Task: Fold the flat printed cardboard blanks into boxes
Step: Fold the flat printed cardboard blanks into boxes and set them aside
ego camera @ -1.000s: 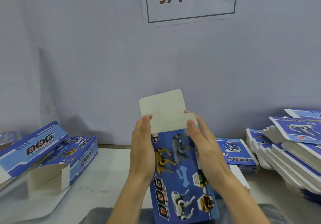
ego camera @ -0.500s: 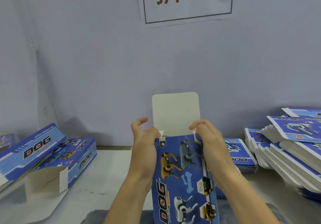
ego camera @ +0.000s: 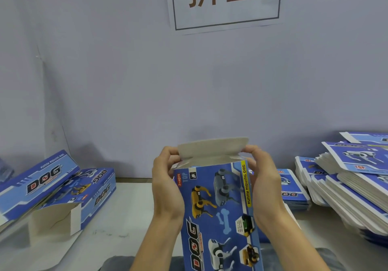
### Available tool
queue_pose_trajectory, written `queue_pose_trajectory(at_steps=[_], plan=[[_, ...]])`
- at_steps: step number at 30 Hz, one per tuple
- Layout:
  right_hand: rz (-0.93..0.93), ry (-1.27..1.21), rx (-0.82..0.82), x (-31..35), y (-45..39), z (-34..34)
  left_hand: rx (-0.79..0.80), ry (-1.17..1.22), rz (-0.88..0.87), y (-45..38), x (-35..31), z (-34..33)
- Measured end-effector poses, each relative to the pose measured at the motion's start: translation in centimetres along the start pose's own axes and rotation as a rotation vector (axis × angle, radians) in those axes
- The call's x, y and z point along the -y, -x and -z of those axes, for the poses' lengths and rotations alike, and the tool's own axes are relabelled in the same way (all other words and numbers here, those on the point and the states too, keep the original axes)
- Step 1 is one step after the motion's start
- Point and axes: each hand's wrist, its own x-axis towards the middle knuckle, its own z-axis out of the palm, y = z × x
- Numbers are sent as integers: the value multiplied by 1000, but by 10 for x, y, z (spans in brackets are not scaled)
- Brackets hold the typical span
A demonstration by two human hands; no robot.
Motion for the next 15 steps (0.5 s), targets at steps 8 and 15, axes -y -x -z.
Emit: queue_pose_trajectory(at_steps=[8, 15], plan=[[-15, 90, -116, -2, -4, 3, -67, -76, 54, -9, 11, 3], [-41, -70, 102, 0, 1, 6, -25, -56, 62, -7, 5, 4]])
